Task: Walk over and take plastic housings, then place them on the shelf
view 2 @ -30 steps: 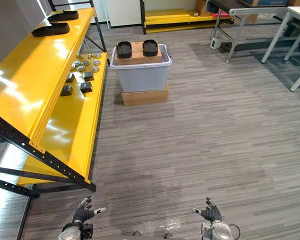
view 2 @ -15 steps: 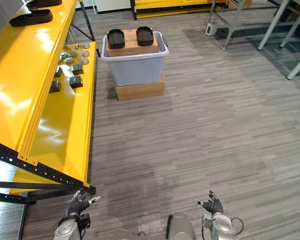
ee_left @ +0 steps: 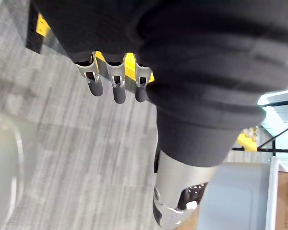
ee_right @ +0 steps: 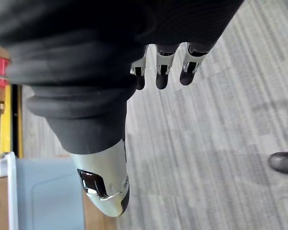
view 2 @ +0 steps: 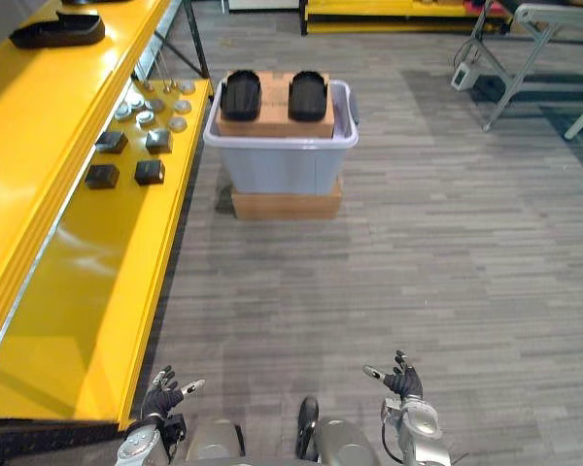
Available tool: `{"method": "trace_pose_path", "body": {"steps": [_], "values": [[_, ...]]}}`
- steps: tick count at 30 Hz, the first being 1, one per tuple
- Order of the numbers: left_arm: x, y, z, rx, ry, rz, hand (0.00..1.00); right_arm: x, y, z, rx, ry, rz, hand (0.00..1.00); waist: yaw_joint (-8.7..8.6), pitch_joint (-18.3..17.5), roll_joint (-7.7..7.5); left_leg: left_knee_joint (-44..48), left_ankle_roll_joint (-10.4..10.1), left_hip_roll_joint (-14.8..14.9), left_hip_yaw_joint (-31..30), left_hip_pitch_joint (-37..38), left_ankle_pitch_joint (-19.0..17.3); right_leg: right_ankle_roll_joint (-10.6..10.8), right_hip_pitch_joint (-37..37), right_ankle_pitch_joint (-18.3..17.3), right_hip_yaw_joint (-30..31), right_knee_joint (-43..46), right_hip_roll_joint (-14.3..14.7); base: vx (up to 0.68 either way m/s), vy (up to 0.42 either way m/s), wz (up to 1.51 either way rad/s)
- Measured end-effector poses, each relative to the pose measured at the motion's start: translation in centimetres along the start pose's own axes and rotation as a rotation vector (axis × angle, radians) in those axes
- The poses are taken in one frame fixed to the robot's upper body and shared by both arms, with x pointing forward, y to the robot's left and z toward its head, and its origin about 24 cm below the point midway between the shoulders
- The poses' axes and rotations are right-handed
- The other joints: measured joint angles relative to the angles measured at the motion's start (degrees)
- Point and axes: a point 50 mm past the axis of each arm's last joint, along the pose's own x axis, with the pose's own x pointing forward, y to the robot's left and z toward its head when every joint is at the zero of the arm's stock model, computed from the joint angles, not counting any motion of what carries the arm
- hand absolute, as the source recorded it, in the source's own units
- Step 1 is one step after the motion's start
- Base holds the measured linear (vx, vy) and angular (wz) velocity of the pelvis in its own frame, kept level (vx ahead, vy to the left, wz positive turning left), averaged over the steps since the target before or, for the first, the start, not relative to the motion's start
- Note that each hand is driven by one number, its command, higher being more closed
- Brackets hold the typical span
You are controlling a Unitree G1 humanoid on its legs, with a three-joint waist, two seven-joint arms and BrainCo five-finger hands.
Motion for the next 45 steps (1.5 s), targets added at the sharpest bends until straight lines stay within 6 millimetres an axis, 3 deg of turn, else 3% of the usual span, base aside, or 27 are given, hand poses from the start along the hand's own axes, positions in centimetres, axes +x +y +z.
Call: {"method": "trace_pose_path", "body": {"steps": [2,3,5,6,7,8,9,10,11,12,13,14,15,16,17,20,22,23,25,27,30,32,36,38,39,43,45], "values": [[-0.1,-0.2,0.0,0.001,-0.004,-0.005,0.0,-0.1,-0.2,-0.2,-0.007,0.009,-0.002,0.0,0.66,0.38,-0.69,-19.12,-0.43,-4.04,2.28,-0.71,0.8,1.0,3.62,-1.69,0.94,-1.7,-1.19,0.54,0.048,-0.24],[-0.3,-0.6,-0.2,-0.008,-0.002,-0.013,0.0,-0.1,-0.3,-0.2,-0.021,0.008,-0.003,0.0,1.49,-0.18,0.12,-33.35,-2.87,-6.07,2.25,-0.55,3.3,2.07,5.16,-2.9,1.5,-2.67,-1.25,0.4,0.061,-0.26],[-0.6,-0.9,-0.8,-0.021,0.018,-0.013,0.0,0.0,-0.8,-0.1,-0.03,0.007,-0.013,0.0,2.51,-1.11,1.64,-42.57,-3.22,-6.89,1.56,-1.16,4.46,4.49,7.52,-5.39,3.26,-3.21,-0.74,0.47,0.126,-0.48],[-0.7,-0.7,-1.1,-0.021,0.031,-0.006,0.0,-0.1,-0.6,-0.3,-0.025,0.013,-0.01,0.0,3.08,-1.6,1.27,-42.3,0.34,-7.59,0.73,-0.7,8.58,5.6,8.98,-6.94,3.96,-2.85,-1.75,0.74,0.237,-0.56],[-1.0,-0.4,-1.7,-0.024,0.048,0.004,0.0,-0.5,-0.6,-1.0,-0.024,0.033,-0.01,0.0,3.39,-3.36,-0.25,-42.35,4.44,-9.6,0.67,0.08,12.9,7.55,9.41,-8.43,5.38,-0.95,-3.95,0.8,0.277,-0.42],[-1.1,-0.6,-1.8,-0.027,0.053,0.003,0.0,-0.6,-0.5,-1.6,-0.031,0.053,-0.008,0.0,3.48,-4.18,-1.98,-42.05,6.09,-11.39,2.13,1.99,13.67,10.34,7.5,-10.08,6.31,6.58,-6.82,0.81,0.289,-0.31],[-1.1,-0.6,-1.8,-0.027,0.055,0.001,0.0,-0.6,-0.5,-1.8,-0.031,0.06,-0.007,0.0,3.42,-4.26,-2.35,-42.0,6.13,-11.9,2.34,2.51,12.94,10.91,6.79,-10.4,6.52,9.17,-7.37,0.67,0.274,-0.11],[-0.9,-0.6,-1.7,-0.02,0.057,-0.001,0.0,-0.7,-0.5,-2.5,-0.029,0.092,-0.011,0.0,3.15,-4.41,-3.04,-41.31,6.18,-13.31,2.33,5.08,10.18,12.94,2.87,-9.58,7.64,21.66,-8.85,0.51,0.218,0.03],[-0.8,-0.5,-1.7,-0.016,0.058,0.0,0.0,-0.9,-0.7,-3.0,-0.026,0.109,-0.016,0.0,3.02,-4.43,-3.18,-41.27,6.42,-13.85,2.25,6.86,8.87,16.06,0.53,-7.73,7.98,28.85,-9.25,0.62,0.254,0.15],[-0.8,-0.3,-1.7,-0.007,0.058,0.002,0.0,-1.1,-0.7,-3.7,-0.022,0.134,-0.021,0.0,2.12,-4.33,-3.4,-40.83,6.78,-14.89,1.97,10.71,6.42,21.44,-4.09,-1.48,9.2,43.08,-10.57,0.61,0.222,0.26],[-0.8,-0.4,-1.8,-0.001,0.067,-0.002,0.0,-1.3,-0.6,-4.0,-0.017,0.146,-0.019,0.0,1.66,-4.23,-3.37,-40.75,6.64,-15.76,1.39,15.05,3.87,19.06,-8.27,-0.21,7.89,55.0,-12.59,0.61,0.206,0.24],[-0.8,-0.3,-1.9,0.002,0.071,0.0,0.0,-1.4,-0.6,-4.2,-0.016,0.15,-0.018,0.0,1.52,-4.13,-3.17,-41.38,6.38,-16.0,1.15,17.51,2.97,16.93,-10.07,-0.8,6.23,58.96,-13.93,0.58,0.185,0.16],[-0.7,-0.2,-1.9,0.008,0.074,0.001,0.0,-1.6,-0.5,-4.5,-0.023,0.159,-0.013,0.0,1.08,-4.16,-2.5,-43.4,6.11,-16.08,0.44,22.0,1.75,12.96,-13.47,-3.2,2.39,62.05,-15.91,0.54,0.161,0.22],[-0.5,-0.1,-1.4,0.015,0.061,0.003,0.0,-1.7,-0.3,-4.7,-0.033,0.162,0.0,0.0,0.33,-4.03,-2.12,-45.79,5.77,-16.09,-0.57,25.51,1.16,11.13,-17.23,-4.67,-1.05,61.29,-17.11,0.51,0.139,0.32],[-0.4,-0.1,-1.2,0.018,0.056,0.005,0.0,-1.7,-0.1,-4.7,-0.032,0.162,0.005,0.0,0.02,-3.8,-1.76,-46.69,5.55,-16.09,-1.11,26.6,0.96,10.73,-19.06,-5.18,-2.31,59.67,-17.24,0.48,0.08,0.44],[0.0,0.1,-0.8,0.028,0.047,0.016,0.0,-1.6,0.1,-4.5,-0.027,0.157,0.004,0.0,-1.36,-2.86,-2.01,-48.46,3.81,-15.11,-3.3,32.46,0.0,10.83,-23.93,-6.19,-6.06,40.94,-15.64,0.51,-0.027,0.5],[0.0,0.5,-0.8,0.042,0.047,0.023,0.0,-1.9,0.1,-5.0,-0.022,0.171,0.003,0.0,-1.55,-2.97,-2.79,-49.09,0.21,-14.55,-4.61,35.35,-2.38,10.69,-23.67,-0.24,-3.6,20.65,-12.24,0.57,-0.147,0.54],[0.0,0.6,-0.8,0.046,0.048,0.024,0.0,-2.0,0.2,-5.2,-0.021,0.178,0.003,0.0,-1.53,-3.18,-3.22,-49.39,-0.31,-14.65,-5.03,36.14,-3.08,10.45,-23.66,2.13,-2.64,17.4,-11.8,0.6,-0.216,0.59],[-0.3,1.3,-1.5,0.072,0.07,0.041,0.0,-2.6,0.2,-6.2,-0.02,0.21,0.001,0.0,-1.6,-4.47,-4.89,-48.85,-3.19,-13.93,-8.6,38.7,-5.99,6.07,-23.36,9.17,-1.22,16.83,-11.31,0.57,-0.274,0.7],[-0.5,0.5,-1.7,0.053,0.068,0.03,0.0,-2.6,0.3,-6.1,-0.017,0.206,0.003,0.0,-1.6,-4.37,-3.51,-40.59,-4.31,-11.11,-8.61,36.02,-6.71,5.25,-21.43,6.98,-3.81,16.44,-10.01,0.51,-0.306,0.46],[-0.9,-0.8,-2.2,0.005,0.084,0.013,0.0,-2.0,0.5,-3.8,-0.016,0.104,0.012,0.0,-0.87,-3.78,-0.08,-10.77,-4.15,-2.37,-5.07,22.39,-6.3,2.83,-13.51,6.26,-5.52,9.01,-4.84,0.4,-0.238,0.12],[-1.0,-1.5,-2.3,-0.004,0.089,-0.005,0.0,-1.8,0.7,-2.9,0.001,0.061,0.016,0.0,-1.1,-3.42,-0.99,-12.91,-4.09,-1.95,-3.5,20.88,-6.37,2.47,-10.17,6.04,-5.01,7.0,-4.55,0.36,-0.144,-0.25],[-0.7,-2.6,-1.3,0.005,0.052,-0.049,0.0,-1.5,0.3,-2.4,0.03,0.045,-0.011,0.0,-0.75,-3.71,-0.5,-30.78,-3.89,-2.52,-4.32,19.87,-5.83,2.54,-7.31,6.0,-2.46,4.61,-4.7,0.24,-0.035,-0.4],[-0.5,-3.0,-1.0,0.007,0.046,-0.067,0.0,-1.8,-0.3,-2.8,0.034,0.057,-0.03,0.0,-0.92,-4.39,1.17,-38.0,-2.91,-1.84,-4.9,19.92,-0.11,3.74,-7.13,5.48,-1.41,4.1,-3.64,0.11,0.128,-0.44],[-0.4,-3.0,-1.0,0.007,0.047,-0.067,0.0,-2.0,-0.5,-3.3,0.034,0.077,-0.041,0.0,-1.07,-4.88,1.65,-38.74,-5.38,-1.51,-4.64,21.02,0.91,4.5,-6.62,5.43,-0.22,3.88,-3.51,0.08,0.156,-0.38],[-0.6,-2.3,-1.4,0.018,0.058,-0.051,0.0,-3.3,0.1,-5.0,0.057,0.116,-0.044,0.0,-0.97,-6.96,-0.99,-44.41,-4.91,-3.78,-0.49,23.68,1.27,7.3,-6.52,6.23,2.61,0.89,-5.44,0.03,0.122,-0.35],[-0.6,-2.2,-1.7,0.022,0.07,-0.049,0.0,-3.3,-0.2,-4.8,0.057,0.108,-0.057,0.0,-1.01,-7.19,-1.27,-45.64,-4.47,-4.58,0.59,24.65,1.57,7.93,-6.41,6.77,3.37,0.1,-6.06,0.07,0.103,-0.3]]}}
